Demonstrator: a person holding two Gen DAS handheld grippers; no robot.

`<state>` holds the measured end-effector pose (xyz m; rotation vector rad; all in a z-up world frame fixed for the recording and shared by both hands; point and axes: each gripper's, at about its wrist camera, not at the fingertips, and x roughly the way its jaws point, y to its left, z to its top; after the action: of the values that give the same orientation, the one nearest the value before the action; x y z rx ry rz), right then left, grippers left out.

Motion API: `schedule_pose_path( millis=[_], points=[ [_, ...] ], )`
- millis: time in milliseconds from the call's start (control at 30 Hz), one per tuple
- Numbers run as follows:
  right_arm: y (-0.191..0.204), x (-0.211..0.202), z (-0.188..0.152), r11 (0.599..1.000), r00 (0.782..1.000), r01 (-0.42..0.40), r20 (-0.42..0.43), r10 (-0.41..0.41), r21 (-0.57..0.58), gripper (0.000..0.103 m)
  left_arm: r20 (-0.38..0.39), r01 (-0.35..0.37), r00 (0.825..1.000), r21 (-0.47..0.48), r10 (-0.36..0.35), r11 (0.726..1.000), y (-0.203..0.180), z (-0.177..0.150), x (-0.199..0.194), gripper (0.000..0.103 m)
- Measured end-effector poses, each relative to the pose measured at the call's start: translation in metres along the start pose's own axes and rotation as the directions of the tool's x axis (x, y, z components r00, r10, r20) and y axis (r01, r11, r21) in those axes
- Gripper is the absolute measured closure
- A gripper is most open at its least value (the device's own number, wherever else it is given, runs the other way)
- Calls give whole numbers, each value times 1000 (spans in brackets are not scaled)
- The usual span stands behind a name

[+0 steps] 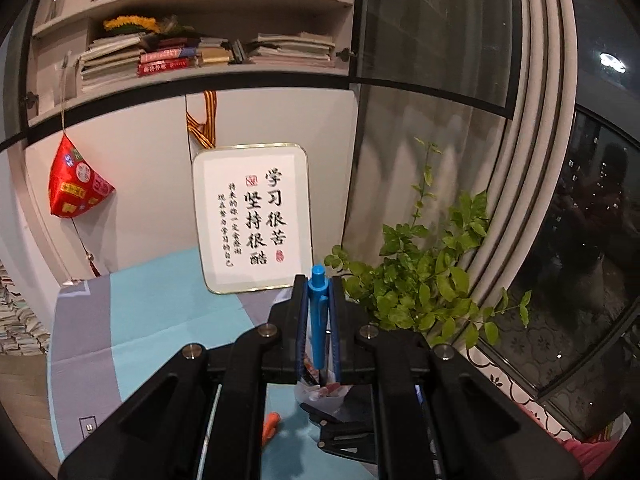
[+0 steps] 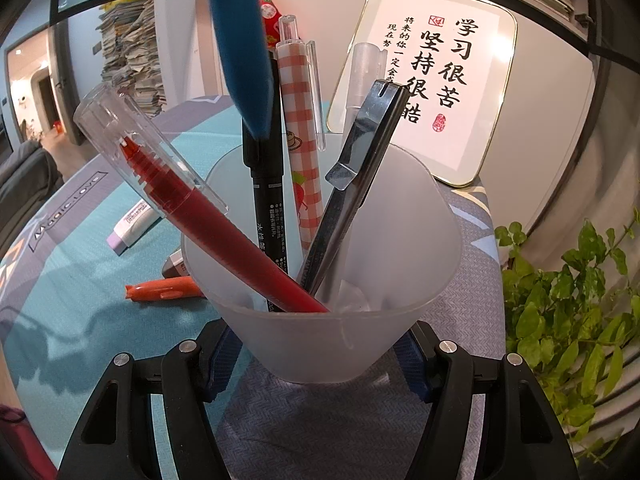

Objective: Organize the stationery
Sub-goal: 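Lift the blue pen with the left tool and drop it into the cup, then open the left tool and move it back over the pens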

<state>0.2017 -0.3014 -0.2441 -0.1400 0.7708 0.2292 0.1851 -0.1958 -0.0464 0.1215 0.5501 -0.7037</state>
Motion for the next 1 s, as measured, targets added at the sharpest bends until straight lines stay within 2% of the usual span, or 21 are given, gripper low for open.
schedule_pose_path(
  millis=[467, 1000],
  points=[
    [0, 0, 0, 1000, 1000, 0, 0, 0, 0, 34, -149, 11, 989, -24, -14, 1000, 3, -21, 43, 95],
    [0, 0, 0, 1000, 1000, 0, 0, 0, 0, 34, -210, 2, 978, -33, -9, 999, 8, -28, 63, 93]
  ],
)
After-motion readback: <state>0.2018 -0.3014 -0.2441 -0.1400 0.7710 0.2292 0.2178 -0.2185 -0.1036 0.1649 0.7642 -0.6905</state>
